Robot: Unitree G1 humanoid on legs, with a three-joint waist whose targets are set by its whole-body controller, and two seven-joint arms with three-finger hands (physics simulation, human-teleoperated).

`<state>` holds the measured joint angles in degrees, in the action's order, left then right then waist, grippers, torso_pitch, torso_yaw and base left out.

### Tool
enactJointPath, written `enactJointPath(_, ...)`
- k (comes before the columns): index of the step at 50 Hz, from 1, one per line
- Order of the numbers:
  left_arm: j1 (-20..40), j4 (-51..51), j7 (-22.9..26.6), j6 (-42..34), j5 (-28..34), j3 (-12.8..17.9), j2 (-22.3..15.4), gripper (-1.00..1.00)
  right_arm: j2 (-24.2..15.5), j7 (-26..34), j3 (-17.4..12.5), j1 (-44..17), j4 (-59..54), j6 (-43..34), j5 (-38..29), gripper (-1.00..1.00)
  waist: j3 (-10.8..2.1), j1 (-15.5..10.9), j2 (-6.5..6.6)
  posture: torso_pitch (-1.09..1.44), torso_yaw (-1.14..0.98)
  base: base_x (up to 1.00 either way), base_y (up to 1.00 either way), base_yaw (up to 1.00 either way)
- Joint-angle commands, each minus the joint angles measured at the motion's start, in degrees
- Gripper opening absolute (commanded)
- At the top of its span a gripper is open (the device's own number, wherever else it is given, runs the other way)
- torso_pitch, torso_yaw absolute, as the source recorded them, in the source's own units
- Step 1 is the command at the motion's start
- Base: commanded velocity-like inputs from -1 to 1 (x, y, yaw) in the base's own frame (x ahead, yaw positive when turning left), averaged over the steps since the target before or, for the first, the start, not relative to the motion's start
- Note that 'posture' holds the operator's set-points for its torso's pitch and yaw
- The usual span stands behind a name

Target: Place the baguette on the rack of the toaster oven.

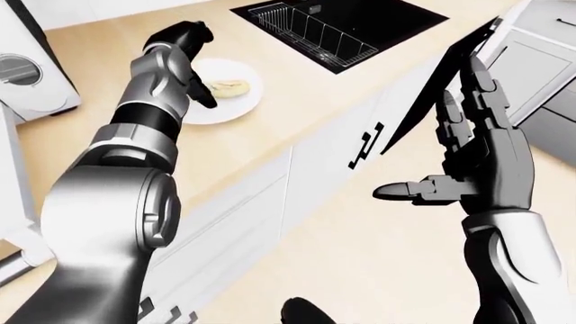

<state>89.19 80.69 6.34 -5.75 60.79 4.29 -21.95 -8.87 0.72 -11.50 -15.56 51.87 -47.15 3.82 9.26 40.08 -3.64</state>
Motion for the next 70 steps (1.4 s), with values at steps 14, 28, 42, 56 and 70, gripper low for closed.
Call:
enactJointPath(14,1.6,-2.4,0.4,1.3,0.8,-0.5,0.1,0.08,-0.5,-0.2,-0.6,-1.1,1.8,1.5,-0.2,1.0,-2.01,-0.1,0.09,0.33,-0.67,0.0,0.0,0.0)
enactJointPath(28,1.2,-2.4,1.3,1.9,1.5,-0.7,0.5,-0.05,-0.5,-0.1,-0.9,-0.8,2.5,1.1,0.0,1.0,-2.09,-0.3,-0.28,0.33,-0.67,0.0,0.0,0.0)
enactJointPath(42,1.6,-2.4,1.4,1.9,1.6,-0.5,0.5,-0.36,-0.3,-0.1,-0.7,-0.1,2.4,1.9,-0.2,1.0,-2.07,-0.5,-0.29,0.33,-0.67,0.0,0.0,0.0)
enactJointPath(56,2.9,-2.5,-0.4,1.9,1.2,-0.2,0.2,-0.57,-0.5,0.1,-1.3,-0.4,2.6,1.3,0.1,1.0,-1.98,-0.4,0.03,0.33,-0.67,0.0,0.0,0.0)
enactJointPath(70,6.8,-2.8,-1.2,2.8,-0.2,0.3,-1.0,-0.84,-0.3,0.0,-0.6,0.0,1.8,2.4,-0.5,1.0,-1.47,-0.1,0.28,0.33,-0.67,0.0,0.0,0.0)
